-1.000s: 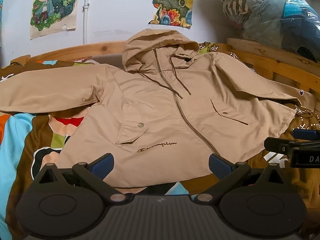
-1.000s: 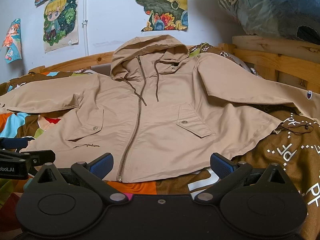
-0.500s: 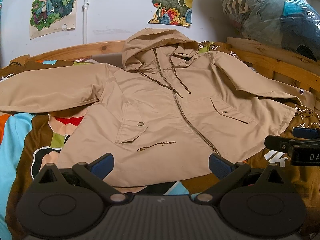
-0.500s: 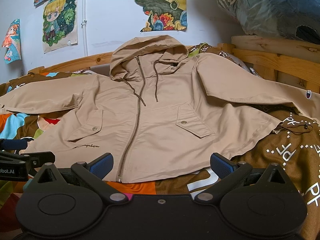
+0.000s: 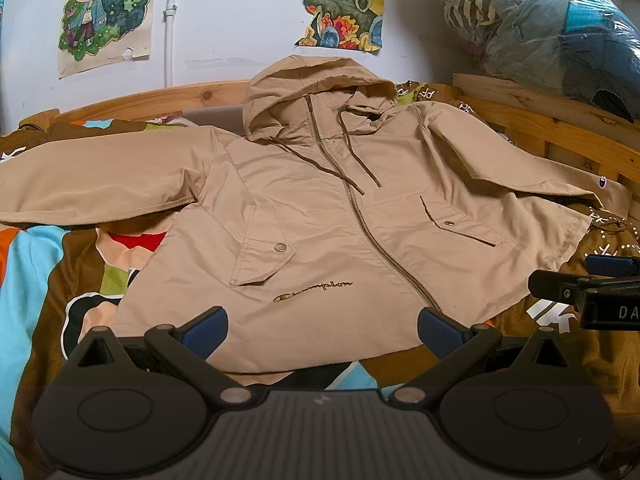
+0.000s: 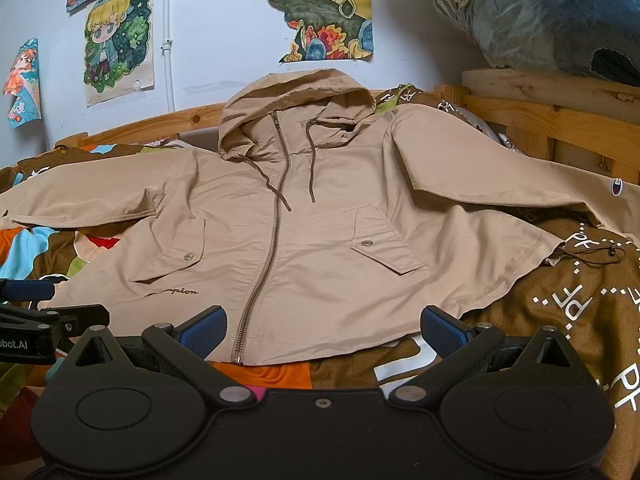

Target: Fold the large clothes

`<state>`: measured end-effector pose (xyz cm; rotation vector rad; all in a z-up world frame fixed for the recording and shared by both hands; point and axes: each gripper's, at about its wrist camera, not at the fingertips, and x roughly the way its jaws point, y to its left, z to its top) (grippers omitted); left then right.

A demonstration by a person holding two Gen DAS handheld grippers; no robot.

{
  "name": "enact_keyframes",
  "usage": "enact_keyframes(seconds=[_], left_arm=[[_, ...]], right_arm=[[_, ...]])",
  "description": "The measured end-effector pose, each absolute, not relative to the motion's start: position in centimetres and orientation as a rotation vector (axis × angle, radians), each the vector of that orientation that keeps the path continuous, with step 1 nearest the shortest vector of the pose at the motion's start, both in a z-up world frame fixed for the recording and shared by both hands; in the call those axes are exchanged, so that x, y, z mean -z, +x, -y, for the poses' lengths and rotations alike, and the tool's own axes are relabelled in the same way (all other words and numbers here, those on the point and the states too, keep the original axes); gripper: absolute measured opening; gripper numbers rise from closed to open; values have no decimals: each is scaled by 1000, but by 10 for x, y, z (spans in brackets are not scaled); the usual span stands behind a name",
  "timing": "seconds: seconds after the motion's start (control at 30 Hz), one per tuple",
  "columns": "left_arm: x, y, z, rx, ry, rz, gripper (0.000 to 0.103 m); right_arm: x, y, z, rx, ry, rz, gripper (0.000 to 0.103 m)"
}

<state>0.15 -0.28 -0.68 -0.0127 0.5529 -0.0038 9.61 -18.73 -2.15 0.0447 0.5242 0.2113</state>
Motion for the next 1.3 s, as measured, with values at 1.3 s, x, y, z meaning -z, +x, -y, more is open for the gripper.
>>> enact_keyframes(seconds=[1.3], left_arm=[[10,20,1,-9,11,-662,102]], right_arm=[[16,101,195,-126,76,-553,102]])
